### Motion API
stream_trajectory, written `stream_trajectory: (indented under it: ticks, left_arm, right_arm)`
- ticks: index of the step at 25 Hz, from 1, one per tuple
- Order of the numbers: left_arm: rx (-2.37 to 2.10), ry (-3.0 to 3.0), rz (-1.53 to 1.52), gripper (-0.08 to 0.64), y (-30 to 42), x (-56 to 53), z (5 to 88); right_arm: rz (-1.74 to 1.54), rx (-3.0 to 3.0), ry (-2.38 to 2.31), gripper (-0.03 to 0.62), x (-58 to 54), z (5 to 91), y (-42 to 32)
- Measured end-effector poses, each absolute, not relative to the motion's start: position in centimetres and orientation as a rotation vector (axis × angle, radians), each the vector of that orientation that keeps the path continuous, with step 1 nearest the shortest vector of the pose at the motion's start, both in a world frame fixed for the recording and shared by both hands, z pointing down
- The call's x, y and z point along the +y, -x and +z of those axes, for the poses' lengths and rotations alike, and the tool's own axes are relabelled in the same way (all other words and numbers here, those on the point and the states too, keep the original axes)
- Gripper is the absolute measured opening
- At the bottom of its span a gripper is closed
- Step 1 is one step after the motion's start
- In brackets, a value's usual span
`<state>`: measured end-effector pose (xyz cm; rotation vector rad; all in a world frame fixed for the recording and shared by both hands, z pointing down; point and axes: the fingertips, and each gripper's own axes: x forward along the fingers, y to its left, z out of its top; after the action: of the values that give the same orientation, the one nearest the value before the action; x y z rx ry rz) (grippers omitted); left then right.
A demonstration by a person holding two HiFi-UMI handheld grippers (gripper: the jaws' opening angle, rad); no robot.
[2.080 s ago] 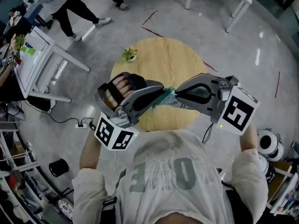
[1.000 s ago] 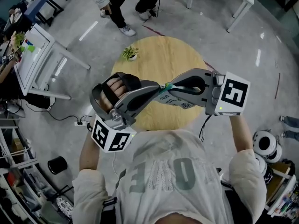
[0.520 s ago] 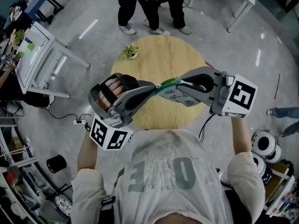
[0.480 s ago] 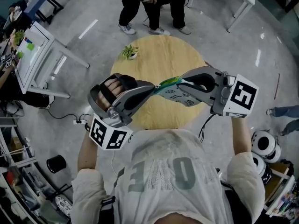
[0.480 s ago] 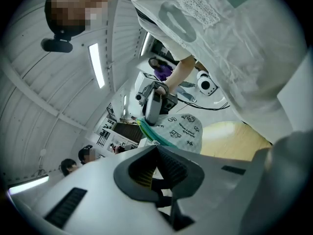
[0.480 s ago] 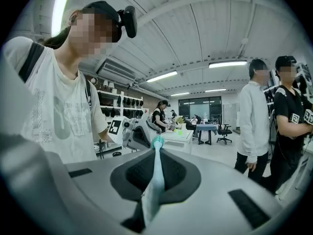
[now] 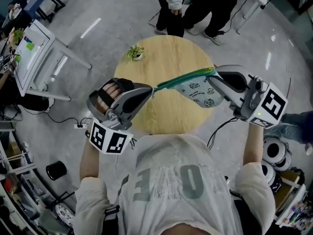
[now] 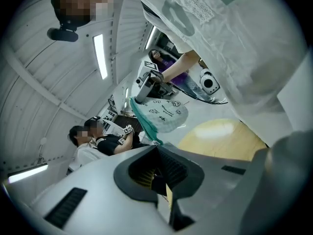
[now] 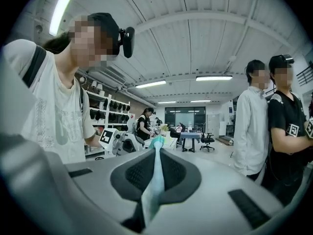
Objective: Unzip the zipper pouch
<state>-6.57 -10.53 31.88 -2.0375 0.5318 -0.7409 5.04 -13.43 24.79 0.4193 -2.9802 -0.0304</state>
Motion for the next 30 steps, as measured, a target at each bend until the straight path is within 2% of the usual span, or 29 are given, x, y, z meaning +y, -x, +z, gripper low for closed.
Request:
stream_trajectory:
  ticks: [17,30]
  left_arm:
    - [0.654,2.229,-0.63,0.029,7.1,-11.6,32.0]
    - [1.254,2.468,-0.057,0.029,9.0,-15.1,25.2]
  right_arm:
    - [-0.026,-2.952,-0.517,0.035,-13.4,25.2,-5.7]
    - [-0.118,-2.691,-0.79,0.035,-16.5,30.7,-5.1]
